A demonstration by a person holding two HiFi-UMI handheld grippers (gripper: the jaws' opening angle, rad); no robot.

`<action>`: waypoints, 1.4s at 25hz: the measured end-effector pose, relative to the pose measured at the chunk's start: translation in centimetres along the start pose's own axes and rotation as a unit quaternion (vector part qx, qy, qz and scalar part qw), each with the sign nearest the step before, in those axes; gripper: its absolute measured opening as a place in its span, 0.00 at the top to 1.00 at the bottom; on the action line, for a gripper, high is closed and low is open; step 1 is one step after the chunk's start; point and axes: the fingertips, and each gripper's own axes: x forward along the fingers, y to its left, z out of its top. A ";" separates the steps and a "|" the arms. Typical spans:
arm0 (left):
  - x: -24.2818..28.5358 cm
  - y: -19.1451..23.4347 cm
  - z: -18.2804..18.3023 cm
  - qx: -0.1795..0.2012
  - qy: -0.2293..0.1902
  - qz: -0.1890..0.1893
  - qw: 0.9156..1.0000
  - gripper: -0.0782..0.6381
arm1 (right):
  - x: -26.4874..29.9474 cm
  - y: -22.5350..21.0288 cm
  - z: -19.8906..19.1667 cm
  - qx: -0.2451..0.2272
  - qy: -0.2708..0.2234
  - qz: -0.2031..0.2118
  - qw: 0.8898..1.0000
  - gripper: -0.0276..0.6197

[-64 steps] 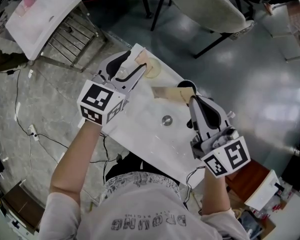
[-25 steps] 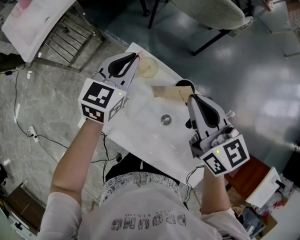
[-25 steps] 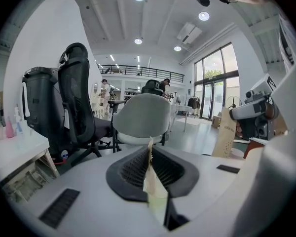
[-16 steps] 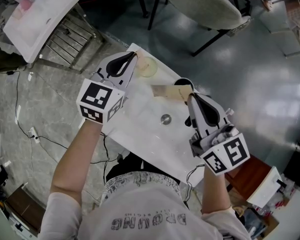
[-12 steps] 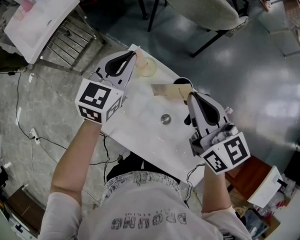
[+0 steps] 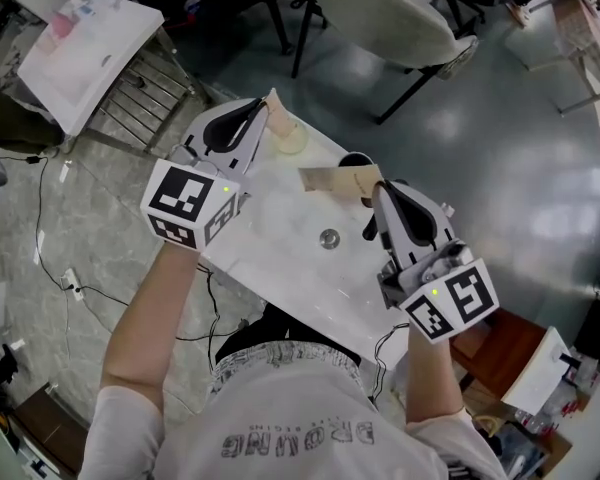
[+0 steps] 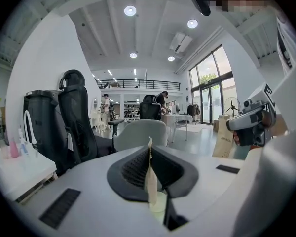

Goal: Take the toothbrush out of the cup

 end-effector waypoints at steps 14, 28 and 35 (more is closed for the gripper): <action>-6.0 -3.1 3.9 0.013 -0.032 -0.001 0.999 0.85 | -4.1 3.6 1.2 -0.018 -0.018 -0.013 1.000 0.94; -12.9 -4.8 4.0 0.007 -0.044 0.001 0.999 0.85 | -6.2 7.1 0.4 -0.028 -0.021 -0.024 0.999 0.94; -15.7 -4.8 2.9 -0.007 -0.042 0.007 0.999 0.86 | -6.5 8.4 -0.4 -0.032 -0.017 -0.030 0.999 0.94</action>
